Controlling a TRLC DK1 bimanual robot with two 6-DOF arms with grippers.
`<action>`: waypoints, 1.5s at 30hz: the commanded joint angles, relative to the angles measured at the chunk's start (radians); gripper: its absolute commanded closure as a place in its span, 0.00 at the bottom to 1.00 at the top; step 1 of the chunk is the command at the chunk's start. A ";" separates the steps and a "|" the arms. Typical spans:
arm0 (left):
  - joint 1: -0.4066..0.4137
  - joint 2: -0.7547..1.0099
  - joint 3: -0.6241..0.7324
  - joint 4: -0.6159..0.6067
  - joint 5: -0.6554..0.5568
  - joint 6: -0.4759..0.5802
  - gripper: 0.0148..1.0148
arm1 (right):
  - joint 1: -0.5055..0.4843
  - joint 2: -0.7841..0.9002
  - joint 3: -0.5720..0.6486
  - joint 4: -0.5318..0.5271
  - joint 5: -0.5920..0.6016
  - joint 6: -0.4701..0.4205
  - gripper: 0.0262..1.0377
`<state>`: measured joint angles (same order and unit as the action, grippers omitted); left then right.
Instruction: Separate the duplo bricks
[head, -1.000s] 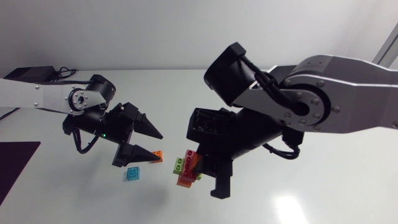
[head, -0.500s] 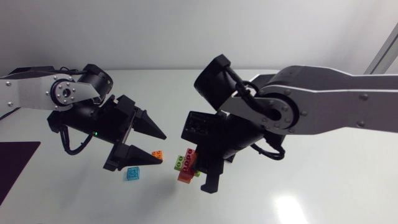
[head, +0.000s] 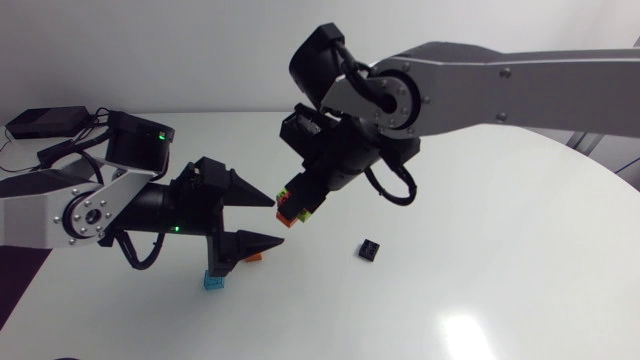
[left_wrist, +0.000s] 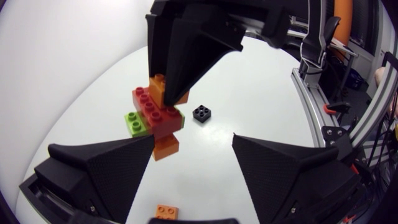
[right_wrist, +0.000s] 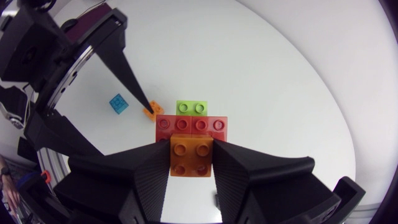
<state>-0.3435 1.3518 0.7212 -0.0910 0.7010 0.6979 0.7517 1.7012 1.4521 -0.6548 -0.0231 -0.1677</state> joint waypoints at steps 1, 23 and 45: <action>-0.003 -0.025 -0.034 0.045 -0.020 -0.067 0.16 | -0.025 0.020 0.031 -0.026 0.008 0.062 0.76; -0.046 -0.011 -0.074 0.312 -0.184 -0.238 0.21 | -0.052 0.023 0.100 -0.042 -0.060 0.109 0.76; -0.077 0.050 -0.083 0.433 -0.256 -0.267 0.25 | -0.035 0.048 0.129 -0.046 -0.084 0.126 0.76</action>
<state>-0.4118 1.3766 0.6559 0.3225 0.4545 0.4507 0.7078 1.7294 1.5505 -0.6891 -0.1017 -0.0662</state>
